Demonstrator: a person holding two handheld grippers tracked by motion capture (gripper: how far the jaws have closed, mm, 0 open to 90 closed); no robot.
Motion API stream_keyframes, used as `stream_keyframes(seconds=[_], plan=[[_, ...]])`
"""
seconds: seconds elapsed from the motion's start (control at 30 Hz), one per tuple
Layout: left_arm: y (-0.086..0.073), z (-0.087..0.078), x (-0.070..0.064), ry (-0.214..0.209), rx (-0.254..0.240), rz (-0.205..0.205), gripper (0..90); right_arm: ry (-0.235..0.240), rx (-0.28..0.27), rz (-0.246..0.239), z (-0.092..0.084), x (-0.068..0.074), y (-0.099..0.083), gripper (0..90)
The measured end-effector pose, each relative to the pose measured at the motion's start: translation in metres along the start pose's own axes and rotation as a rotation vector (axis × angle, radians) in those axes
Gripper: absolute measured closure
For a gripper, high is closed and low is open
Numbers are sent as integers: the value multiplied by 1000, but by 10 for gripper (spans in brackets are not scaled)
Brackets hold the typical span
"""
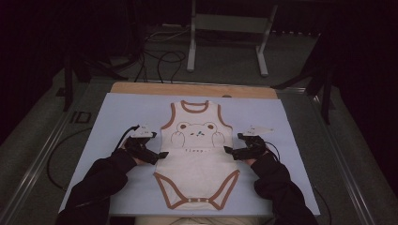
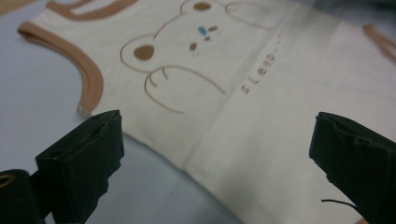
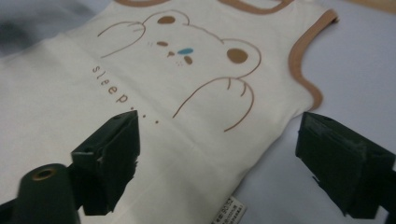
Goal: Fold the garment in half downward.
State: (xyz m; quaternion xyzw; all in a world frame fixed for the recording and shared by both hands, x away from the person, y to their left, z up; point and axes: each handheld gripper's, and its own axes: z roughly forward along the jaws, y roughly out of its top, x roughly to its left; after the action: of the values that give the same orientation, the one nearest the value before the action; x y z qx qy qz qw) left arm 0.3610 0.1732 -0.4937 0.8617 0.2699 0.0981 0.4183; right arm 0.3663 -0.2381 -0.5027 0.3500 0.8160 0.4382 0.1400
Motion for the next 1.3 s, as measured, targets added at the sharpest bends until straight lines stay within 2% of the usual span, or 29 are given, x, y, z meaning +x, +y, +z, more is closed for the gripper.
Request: stream_keyframes(seconds=[0.17,0.2,0.23,0.27,0.4,0.57,0.7,0.9,1.03,1.13,1.23,1.27,1.3], plan=[[-3,6,1,0,30,5,110,10,26,5,6,-2,-4,180],[-4,9,1,-9,49,0,121,17,41,10,9,-3,-5,214],[-4,9,1,-9,49,0,158,17,41,10,9,-3,-5,214],[-6,13,1,7,72,2,164,14,53,7,12,-4,-6,228],[-9,17,1,22,103,2,222,8,86,8,16,-5,-7,244],[-10,18,2,23,112,14,312,-1,111,25,21,-9,-9,294],[-10,21,1,29,121,18,383,-7,137,15,23,-10,-10,342],[-11,27,1,42,146,21,478,-24,149,-5,22,-10,-10,475],[-11,28,1,34,140,10,561,-38,167,-33,21,-7,-10,568],[-8,30,1,19,150,16,632,-34,175,-49,20,-5,-9,639],[-7,31,1,17,149,8,676,-26,179,-57,20,-4,-8,682],[-6,33,1,16,148,0,720,-19,181,-63,20,-2,-8,723],[-6,33,1,16,148,0,741,-19,181,-63,20,-2,-8,723]])
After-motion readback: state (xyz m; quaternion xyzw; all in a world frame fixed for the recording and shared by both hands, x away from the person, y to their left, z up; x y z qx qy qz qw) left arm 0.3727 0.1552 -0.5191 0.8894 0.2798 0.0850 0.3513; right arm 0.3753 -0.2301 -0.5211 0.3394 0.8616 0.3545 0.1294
